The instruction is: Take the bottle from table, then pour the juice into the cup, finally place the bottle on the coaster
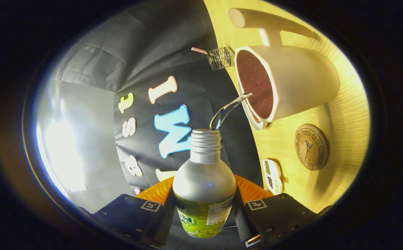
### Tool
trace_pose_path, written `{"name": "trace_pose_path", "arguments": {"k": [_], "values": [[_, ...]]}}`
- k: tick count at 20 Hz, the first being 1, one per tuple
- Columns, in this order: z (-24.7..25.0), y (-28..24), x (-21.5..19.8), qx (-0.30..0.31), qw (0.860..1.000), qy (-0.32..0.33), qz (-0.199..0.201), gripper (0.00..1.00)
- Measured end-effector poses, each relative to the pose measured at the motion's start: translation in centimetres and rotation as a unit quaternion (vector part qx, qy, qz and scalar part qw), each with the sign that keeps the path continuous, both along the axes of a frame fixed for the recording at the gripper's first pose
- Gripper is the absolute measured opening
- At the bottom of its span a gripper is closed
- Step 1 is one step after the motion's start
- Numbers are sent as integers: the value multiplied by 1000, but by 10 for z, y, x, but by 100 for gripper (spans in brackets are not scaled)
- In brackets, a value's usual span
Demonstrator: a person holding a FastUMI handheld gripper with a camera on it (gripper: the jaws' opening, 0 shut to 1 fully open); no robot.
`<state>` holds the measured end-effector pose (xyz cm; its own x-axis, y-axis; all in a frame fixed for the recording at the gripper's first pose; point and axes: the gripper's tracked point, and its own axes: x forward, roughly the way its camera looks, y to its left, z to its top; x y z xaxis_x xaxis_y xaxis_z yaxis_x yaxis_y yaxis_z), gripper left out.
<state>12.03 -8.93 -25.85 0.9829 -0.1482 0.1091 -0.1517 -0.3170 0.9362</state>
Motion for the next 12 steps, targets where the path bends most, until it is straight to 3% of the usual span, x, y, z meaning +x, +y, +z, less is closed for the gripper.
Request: {"name": "trace_pose_path", "arguments": {"k": [12], "values": [[9,-6,-3,49,998,-27,-15,74]]}}
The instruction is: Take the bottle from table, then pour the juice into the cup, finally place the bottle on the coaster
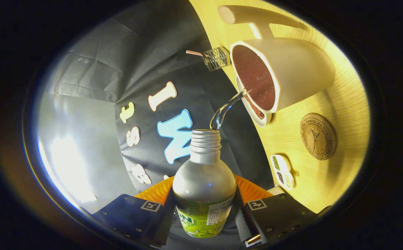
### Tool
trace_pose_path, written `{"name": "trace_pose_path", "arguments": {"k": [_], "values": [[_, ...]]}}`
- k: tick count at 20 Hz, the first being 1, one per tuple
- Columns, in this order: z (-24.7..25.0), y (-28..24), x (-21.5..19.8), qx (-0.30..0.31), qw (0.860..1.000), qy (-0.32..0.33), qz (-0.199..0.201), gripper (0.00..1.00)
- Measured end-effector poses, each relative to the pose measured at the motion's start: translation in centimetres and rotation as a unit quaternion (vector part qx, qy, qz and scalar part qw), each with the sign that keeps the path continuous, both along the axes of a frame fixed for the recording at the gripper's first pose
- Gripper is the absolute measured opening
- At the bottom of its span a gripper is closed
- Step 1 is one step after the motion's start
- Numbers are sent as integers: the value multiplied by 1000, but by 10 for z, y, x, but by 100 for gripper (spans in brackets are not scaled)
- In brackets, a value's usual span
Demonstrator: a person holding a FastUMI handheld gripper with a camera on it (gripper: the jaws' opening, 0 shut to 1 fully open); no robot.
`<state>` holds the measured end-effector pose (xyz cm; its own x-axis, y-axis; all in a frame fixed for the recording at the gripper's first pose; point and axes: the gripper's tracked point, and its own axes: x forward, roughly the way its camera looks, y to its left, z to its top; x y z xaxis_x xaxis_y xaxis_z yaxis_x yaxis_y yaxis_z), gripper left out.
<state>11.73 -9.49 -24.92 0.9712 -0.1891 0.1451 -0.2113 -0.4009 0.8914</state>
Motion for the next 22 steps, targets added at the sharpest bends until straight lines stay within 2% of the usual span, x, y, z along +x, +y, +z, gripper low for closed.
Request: {"name": "trace_pose_path", "arguments": {"k": [22], "values": [[15,-15,-3,103,994,-12,-34,74]]}}
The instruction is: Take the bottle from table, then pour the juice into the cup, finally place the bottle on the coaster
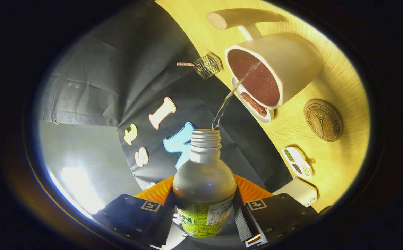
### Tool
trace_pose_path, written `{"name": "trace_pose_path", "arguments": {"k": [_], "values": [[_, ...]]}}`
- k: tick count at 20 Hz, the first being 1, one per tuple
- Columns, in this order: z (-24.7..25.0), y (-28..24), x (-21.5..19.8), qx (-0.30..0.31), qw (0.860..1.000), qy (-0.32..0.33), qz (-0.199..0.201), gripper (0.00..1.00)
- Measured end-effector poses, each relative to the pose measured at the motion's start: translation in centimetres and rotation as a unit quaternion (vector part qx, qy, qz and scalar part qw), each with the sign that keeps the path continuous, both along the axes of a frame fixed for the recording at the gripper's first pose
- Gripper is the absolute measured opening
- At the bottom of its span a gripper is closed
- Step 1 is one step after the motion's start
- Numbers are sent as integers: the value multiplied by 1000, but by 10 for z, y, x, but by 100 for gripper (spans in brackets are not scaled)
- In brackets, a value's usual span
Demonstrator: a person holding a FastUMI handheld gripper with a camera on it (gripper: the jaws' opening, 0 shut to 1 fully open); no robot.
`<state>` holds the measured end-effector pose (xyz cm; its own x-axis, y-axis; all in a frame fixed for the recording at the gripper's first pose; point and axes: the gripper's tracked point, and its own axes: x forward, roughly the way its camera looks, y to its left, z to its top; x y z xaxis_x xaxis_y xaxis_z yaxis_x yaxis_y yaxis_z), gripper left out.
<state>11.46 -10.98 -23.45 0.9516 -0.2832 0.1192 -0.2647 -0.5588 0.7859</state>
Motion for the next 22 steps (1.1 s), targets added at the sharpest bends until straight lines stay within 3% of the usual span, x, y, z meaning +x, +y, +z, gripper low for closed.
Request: {"name": "trace_pose_path", "arguments": {"k": [10,22], "values": [[-2,-11,-3,38,999,3,-19,74],[-14,-18,3,38,999,22,-23,74]]}}
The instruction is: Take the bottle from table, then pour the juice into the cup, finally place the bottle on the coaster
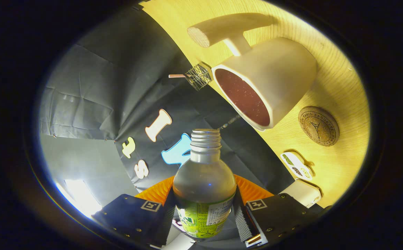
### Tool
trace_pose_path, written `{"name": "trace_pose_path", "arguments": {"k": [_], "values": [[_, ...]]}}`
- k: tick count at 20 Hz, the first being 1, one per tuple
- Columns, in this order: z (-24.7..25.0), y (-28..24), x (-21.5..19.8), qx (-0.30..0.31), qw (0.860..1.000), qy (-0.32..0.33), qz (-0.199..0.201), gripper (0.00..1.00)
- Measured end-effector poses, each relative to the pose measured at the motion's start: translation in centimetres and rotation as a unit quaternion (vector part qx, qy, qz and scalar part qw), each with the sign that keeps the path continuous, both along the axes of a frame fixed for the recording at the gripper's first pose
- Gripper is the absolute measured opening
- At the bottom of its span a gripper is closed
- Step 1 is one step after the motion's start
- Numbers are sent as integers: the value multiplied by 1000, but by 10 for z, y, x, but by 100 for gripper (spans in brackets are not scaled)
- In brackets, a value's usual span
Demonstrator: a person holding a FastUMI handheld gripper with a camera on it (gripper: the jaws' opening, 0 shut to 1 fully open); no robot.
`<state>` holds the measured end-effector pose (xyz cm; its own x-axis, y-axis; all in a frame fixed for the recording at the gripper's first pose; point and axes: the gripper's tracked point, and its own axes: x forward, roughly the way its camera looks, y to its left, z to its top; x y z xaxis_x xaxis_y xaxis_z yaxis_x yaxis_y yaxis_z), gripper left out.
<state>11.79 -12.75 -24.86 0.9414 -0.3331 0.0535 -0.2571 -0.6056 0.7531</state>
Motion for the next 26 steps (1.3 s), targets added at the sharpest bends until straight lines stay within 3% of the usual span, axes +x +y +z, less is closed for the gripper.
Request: {"name": "trace_pose_path", "arguments": {"k": [26], "values": [[-12,-15,2,-30,999,25,-6,75]]}}
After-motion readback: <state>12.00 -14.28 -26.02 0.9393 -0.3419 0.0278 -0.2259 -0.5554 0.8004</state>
